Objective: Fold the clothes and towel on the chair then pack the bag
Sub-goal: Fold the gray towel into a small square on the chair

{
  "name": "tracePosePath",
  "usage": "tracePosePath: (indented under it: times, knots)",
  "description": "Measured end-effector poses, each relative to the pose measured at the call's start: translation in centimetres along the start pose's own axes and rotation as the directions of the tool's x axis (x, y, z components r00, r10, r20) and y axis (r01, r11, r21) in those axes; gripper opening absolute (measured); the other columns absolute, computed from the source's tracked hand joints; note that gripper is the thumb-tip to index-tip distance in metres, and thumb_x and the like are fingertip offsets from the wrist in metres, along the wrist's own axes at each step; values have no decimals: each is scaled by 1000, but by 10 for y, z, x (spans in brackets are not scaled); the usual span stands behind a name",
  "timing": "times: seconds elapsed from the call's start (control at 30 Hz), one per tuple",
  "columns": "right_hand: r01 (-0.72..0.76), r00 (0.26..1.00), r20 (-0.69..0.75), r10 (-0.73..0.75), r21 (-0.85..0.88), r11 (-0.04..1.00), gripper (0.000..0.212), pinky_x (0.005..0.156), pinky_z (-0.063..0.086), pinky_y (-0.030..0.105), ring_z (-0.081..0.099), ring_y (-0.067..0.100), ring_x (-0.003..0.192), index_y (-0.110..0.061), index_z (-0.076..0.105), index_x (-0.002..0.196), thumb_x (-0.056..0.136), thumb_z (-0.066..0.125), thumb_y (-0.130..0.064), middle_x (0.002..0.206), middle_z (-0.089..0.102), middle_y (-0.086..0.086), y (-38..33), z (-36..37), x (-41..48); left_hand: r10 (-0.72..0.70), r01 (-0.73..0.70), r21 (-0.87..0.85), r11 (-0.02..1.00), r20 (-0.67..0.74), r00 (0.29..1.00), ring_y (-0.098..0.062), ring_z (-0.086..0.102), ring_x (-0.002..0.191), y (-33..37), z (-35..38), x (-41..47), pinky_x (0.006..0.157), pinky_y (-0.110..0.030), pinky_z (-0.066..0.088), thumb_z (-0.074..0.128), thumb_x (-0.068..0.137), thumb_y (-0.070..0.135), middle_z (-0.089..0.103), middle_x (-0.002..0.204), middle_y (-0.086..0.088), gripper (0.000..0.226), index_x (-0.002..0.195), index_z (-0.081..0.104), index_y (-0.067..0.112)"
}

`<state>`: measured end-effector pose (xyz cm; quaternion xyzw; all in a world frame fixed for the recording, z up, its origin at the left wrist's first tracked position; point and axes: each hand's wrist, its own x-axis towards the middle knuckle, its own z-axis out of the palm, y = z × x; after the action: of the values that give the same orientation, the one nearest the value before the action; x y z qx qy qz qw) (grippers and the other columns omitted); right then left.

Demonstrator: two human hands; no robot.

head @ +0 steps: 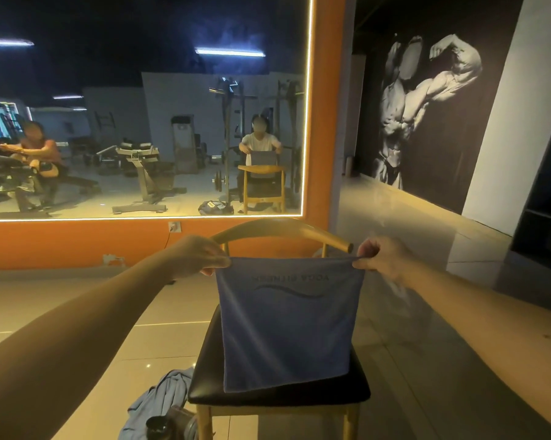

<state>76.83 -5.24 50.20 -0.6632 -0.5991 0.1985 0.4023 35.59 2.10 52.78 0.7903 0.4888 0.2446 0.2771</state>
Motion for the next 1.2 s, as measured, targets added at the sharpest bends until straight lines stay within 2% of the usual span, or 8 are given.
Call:
tracePosePath:
  times: [0.17,0.33,0.47,0.63,0.83,0.9,1.03,1.2]
  knots:
    - [16,999,35,-13,-76,997,18,72,50,22,63,14,86,-17,75,93,82,81,-5,91,69,0,8,15,16,1,-1,82,997,10,1000,-16,73,88,-16,9,15,69,-21,57,77,89,23,75,96,2,2,89,76,21]
    - [-42,999,7,43,-77,996,19,64,44,21,60,14,76,-18,72,81,77,85,-4,79,65,-2,16,37,41,-15,10,123,992,42,999,-16,71,88,-34,20,37,72,-23,55,77,88,22,73,94,3,7,83,74,24]
    - [-131,991,-5,131,-56,990,20,51,48,22,62,13,60,-12,68,80,76,87,-6,76,68,5,23,51,71,-33,32,132,991,4,999,-18,69,90,-48,25,67,75,-28,55,78,88,24,71,96,2,6,84,74,23]
    - [-140,985,-108,134,-50,989,19,46,43,16,61,13,57,-3,67,89,80,83,-8,78,71,13,21,60,107,-53,75,134,988,-162,985,-17,68,88,-58,33,114,80,-33,57,80,87,25,71,96,0,8,88,73,21]
    - [-53,943,-329,52,6,999,11,74,59,37,67,22,83,-14,73,91,84,80,-17,87,70,3,13,64,140,71,13,181,983,-449,891,-18,66,93,-65,36,156,83,-34,57,72,95,29,70,99,-1,14,99,72,15]
    - [-16,931,-363,22,19,1000,11,69,52,27,65,19,82,-14,73,90,84,80,-17,86,69,1,13,65,137,67,-16,110,994,-479,875,-13,66,91,-65,40,154,78,-26,54,73,94,28,69,99,2,11,99,70,19]
    - [-23,960,-278,25,8,1000,14,60,39,16,59,14,76,-11,73,92,81,82,-10,83,66,1,36,71,107,89,-69,74,995,-320,943,-7,65,92,-74,58,116,74,-15,49,73,94,19,68,99,4,6,96,68,22]
    - [-166,984,47,171,-100,981,14,63,47,18,63,18,81,-5,73,94,82,81,-6,88,69,6,99,103,39,15,-33,209,977,89,996,-11,67,99,-117,112,42,88,-31,57,75,90,20,67,104,6,11,98,68,23]
